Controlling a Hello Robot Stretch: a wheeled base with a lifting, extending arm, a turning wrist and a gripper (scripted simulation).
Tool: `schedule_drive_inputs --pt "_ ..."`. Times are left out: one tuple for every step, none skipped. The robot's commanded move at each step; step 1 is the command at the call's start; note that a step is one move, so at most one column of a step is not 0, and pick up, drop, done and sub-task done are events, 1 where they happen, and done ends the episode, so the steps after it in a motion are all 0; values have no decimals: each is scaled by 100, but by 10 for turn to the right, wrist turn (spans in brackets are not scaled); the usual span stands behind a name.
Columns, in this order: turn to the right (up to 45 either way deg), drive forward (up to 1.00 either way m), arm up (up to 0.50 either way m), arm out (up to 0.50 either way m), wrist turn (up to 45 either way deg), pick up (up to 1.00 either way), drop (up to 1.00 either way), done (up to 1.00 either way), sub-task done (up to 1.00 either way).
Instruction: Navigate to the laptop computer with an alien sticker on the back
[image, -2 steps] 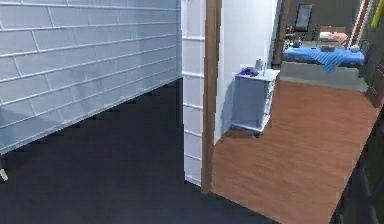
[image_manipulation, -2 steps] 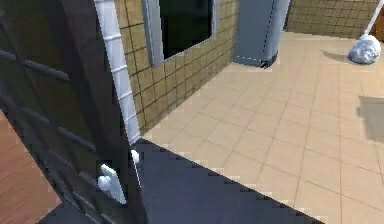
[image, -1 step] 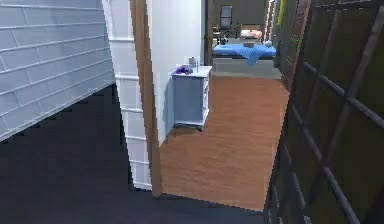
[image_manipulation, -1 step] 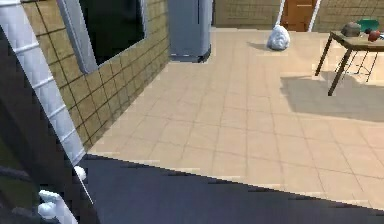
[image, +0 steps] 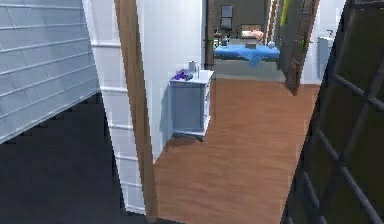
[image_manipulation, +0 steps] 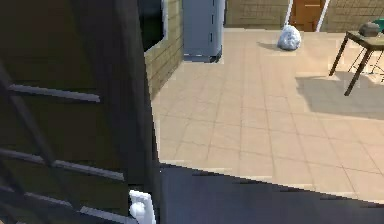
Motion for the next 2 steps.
schedule_drive_inputs --pt "0 100 0 0 0 0 0 0 0" --pt "90 0 0 0 0 0 0 0 0"
